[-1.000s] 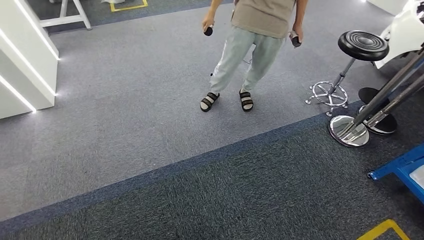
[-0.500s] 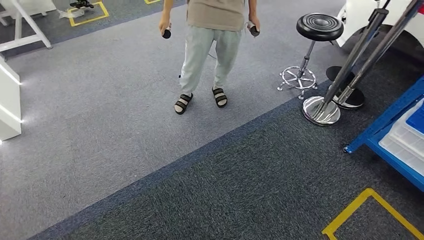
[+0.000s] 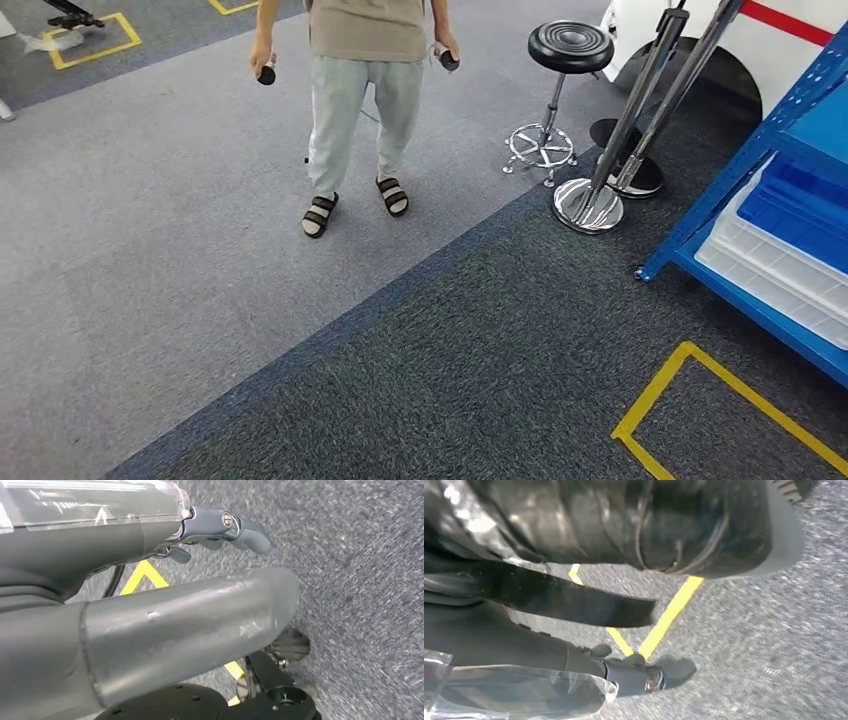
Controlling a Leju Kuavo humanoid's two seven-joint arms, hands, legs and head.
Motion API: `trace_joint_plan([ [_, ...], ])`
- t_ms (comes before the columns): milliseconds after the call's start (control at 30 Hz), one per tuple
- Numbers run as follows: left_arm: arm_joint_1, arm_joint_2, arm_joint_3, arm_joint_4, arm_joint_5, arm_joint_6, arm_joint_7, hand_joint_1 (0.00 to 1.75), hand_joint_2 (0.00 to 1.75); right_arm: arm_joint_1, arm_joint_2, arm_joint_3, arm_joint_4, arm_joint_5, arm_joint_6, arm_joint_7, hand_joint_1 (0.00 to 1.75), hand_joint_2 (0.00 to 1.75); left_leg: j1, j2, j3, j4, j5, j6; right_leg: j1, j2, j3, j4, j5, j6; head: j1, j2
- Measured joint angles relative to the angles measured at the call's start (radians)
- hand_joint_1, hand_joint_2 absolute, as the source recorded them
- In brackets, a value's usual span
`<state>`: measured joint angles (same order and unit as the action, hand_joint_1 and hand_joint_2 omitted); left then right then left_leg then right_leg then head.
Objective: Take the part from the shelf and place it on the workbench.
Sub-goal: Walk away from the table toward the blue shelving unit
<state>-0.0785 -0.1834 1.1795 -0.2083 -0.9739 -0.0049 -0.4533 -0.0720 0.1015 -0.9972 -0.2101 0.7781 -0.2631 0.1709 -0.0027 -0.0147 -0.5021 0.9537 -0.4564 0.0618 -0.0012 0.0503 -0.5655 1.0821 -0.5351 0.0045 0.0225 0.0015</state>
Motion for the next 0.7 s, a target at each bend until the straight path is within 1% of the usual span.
trace_joint_plan([
  [33, 0.002, 0.000, 0.000, 0.000, 0.001, 0.001, 0.002, 0.00, 0.00, -0.001, 0.000, 0.000, 0.000, -0.001, -0.001, 0.002, 0.00, 0.00, 0.004, 0.019, 0.005, -0.009, 0.004, 0.001, -0.003, -0.026, -0.035, 0.069, -0.036, 0.007, 0.001, 0.000],
  [67, 0.003, 0.000, 0.001, 0.000, 0.001, 0.003, 0.003, 0.00, 0.00, -0.002, 0.000, 0.000, 0.000, -0.001, -0.002, 0.004, 0.00, 0.00, 0.004, 0.033, 0.006, -0.008, 0.002, 0.000, -0.008, -0.035, -0.070, 0.132, -0.061, 0.014, 0.001, 0.000],
  [100, 0.004, 0.000, 0.001, 0.000, 0.003, 0.005, 0.005, 0.00, 0.00, -0.002, 0.000, 0.000, 0.000, -0.002, -0.002, 0.005, 0.00, 0.00, 0.005, 0.046, 0.006, -0.006, -0.002, -0.002, -0.013, -0.040, -0.095, 0.175, -0.070, 0.021, 0.001, 0.000],
  [133, 0.005, 0.000, 0.002, 0.000, 0.004, 0.006, 0.005, 0.00, 0.00, -0.001, 0.000, 0.000, 0.000, -0.002, -0.004, 0.005, 0.00, 0.00, 0.006, 0.059, 0.007, -0.003, -0.007, -0.004, -0.018, -0.044, -0.104, 0.183, -0.059, 0.028, 0.001, 0.000],
  [167, 0.005, 0.000, 0.003, 0.000, 0.003, 0.008, 0.005, 0.00, 0.00, 0.002, 0.000, -0.001, 0.000, -0.002, -0.007, 0.003, 0.00, 0.00, 0.008, 0.070, 0.008, 0.000, -0.012, -0.008, -0.023, -0.049, -0.092, 0.154, -0.031, 0.035, 0.001, 0.000],
  [200, 0.004, 0.000, 0.004, 0.000, 0.001, 0.010, 0.005, 0.00, 0.00, 0.004, 0.000, -0.001, 0.000, -0.002, -0.011, -0.002, 0.00, 0.00, 0.011, 0.080, 0.012, 0.005, -0.019, -0.014, -0.027, -0.061, -0.062, 0.092, 0.007, 0.040, 0.001, 0.000],
  [233, 0.004, 0.000, 0.005, 0.000, -0.002, 0.012, 0.005, 0.00, 0.00, 0.005, 0.000, -0.002, 0.000, -0.003, -0.016, -0.007, 0.00, 0.00, 0.012, 0.090, 0.015, 0.011, -0.027, -0.022, -0.030, -0.083, -0.030, 0.027, 0.037, 0.043, 0.001, 0.000],
  [267, 0.004, 0.000, 0.004, 0.000, -0.007, 0.015, 0.003, 0.00, 0.00, 0.004, 0.001, -0.004, 0.000, -0.005, -0.019, -0.013, 0.00, 0.00, 0.011, 0.098, 0.019, 0.018, -0.037, -0.030, -0.031, -0.100, -0.006, -0.024, 0.057, 0.039, 0.001, 0.000],
  [300, 0.003, 0.000, 0.004, 0.000, -0.013, 0.017, 0.000, 0.00, 0.00, 0.002, 0.001, -0.005, 0.001, -0.008, -0.022, -0.018, 0.00, 0.00, 0.009, 0.106, 0.022, 0.024, -0.045, -0.038, -0.031, -0.111, 0.008, -0.053, 0.065, 0.032, 0.000, 0.000],
  [333, 0.001, 0.000, 0.004, 0.000, -0.019, 0.019, -0.004, 0.00, 0.00, 0.001, 0.002, -0.007, 0.001, -0.012, -0.023, -0.022, 0.00, 0.00, 0.008, 0.113, 0.025, 0.027, -0.051, -0.046, -0.028, -0.113, 0.008, -0.059, 0.062, 0.022, 0.000, 0.000],
  [400, -0.003, -0.005, 0.002, 0.000, -0.029, 0.021, -0.014, 0.00, 0.00, 0.003, 0.000, -0.013, 0.001, -0.020, -0.024, -0.024, 0.00, 0.00, 0.011, 0.125, 0.031, 0.029, -0.057, -0.059, -0.026, -0.091, 0.005, -0.057, 0.061, 0.003, 0.000, 0.000],
  [433, -0.005, -0.007, 0.001, 0.000, -0.031, 0.021, -0.018, 0.00, 0.00, 0.004, -0.002, -0.018, 0.001, -0.022, -0.025, -0.024, 0.00, 0.00, 0.015, 0.116, 0.032, 0.037, -0.066, -0.065, -0.026, -0.081, 0.005, -0.058, 0.062, -0.004, -0.001, 0.000],
  [467, -0.006, -0.011, 0.000, 0.000, -0.032, 0.022, -0.020, 0.00, 0.00, 0.004, -0.004, -0.022, 0.001, -0.023, -0.026, -0.023, 0.00, 0.00, 0.017, 0.097, 0.022, 0.065, -0.087, -0.070, -0.027, -0.072, 0.006, -0.060, 0.064, -0.010, -0.001, 0.000],
  [500, -0.006, -0.013, 0.000, 0.000, -0.032, 0.023, -0.022, 0.00, 0.00, 0.004, -0.007, -0.026, 0.001, -0.023, -0.027, -0.022, 0.00, 0.00, 0.019, 0.072, 0.001, 0.113, -0.116, -0.073, -0.027, -0.062, 0.007, -0.062, 0.066, -0.015, -0.001, 0.000],
  [533, -0.006, -0.016, -0.001, 0.000, -0.032, 0.024, -0.022, 0.00, 0.00, 0.004, -0.009, -0.029, 0.000, -0.023, -0.027, -0.022, 0.00, 0.00, 0.020, 0.048, -0.030, 0.178, -0.152, -0.075, -0.025, -0.053, 0.005, -0.062, 0.066, -0.018, -0.002, 0.000],
  [567, -0.004, -0.019, -0.001, 0.000, -0.032, 0.025, -0.022, 0.00, 0.00, 0.004, -0.011, -0.031, 0.000, -0.023, -0.028, -0.023, 0.00, 0.00, 0.020, 0.034, -0.067, 0.251, -0.183, -0.075, -0.022, -0.042, 0.004, -0.062, 0.066, -0.022, -0.002, 0.000],
  [600, -0.002, -0.021, -0.001, 0.000, -0.032, 0.026, -0.020, 0.00, 0.00, 0.004, -0.012, -0.034, 0.000, -0.023, -0.028, -0.023, 0.00, 0.00, 0.020, 0.029, -0.097, 0.305, -0.197, -0.073, -0.019, -0.028, 0.004, -0.062, 0.066, -0.024, -0.002, 0.000],
  [633, 0.000, -0.023, -0.001, 0.000, -0.033, 0.026, -0.018, 0.00, 0.00, 0.005, -0.013, -0.035, 0.000, -0.023, -0.028, -0.024, 0.00, 0.00, 0.018, 0.025, -0.114, 0.328, -0.192, -0.068, -0.015, -0.014, 0.004, -0.061, 0.065, -0.025, -0.002, 0.000],
  [667, 0.002, -0.024, -0.001, 0.000, -0.035, 0.026, -0.016, 0.00, 0.00, 0.005, -0.013, -0.037, 0.000, -0.023, -0.028, -0.024, 0.00, 0.00, 0.015, 0.021, -0.114, 0.311, -0.166, -0.060, -0.010, 0.001, 0.006, -0.061, 0.065, -0.025, -0.002, 0.000],
  [700, 0.002, -0.025, -0.001, 0.000, -0.037, 0.026, -0.015, 0.00, 0.00, 0.006, -0.013, -0.038, 0.000, -0.023, -0.028, -0.024, 0.00, 0.00, 0.010, 0.013, -0.096, 0.256, -0.125, -0.048, -0.006, 0.015, 0.008, -0.062, 0.065, -0.025, -0.002, 0.000],
])
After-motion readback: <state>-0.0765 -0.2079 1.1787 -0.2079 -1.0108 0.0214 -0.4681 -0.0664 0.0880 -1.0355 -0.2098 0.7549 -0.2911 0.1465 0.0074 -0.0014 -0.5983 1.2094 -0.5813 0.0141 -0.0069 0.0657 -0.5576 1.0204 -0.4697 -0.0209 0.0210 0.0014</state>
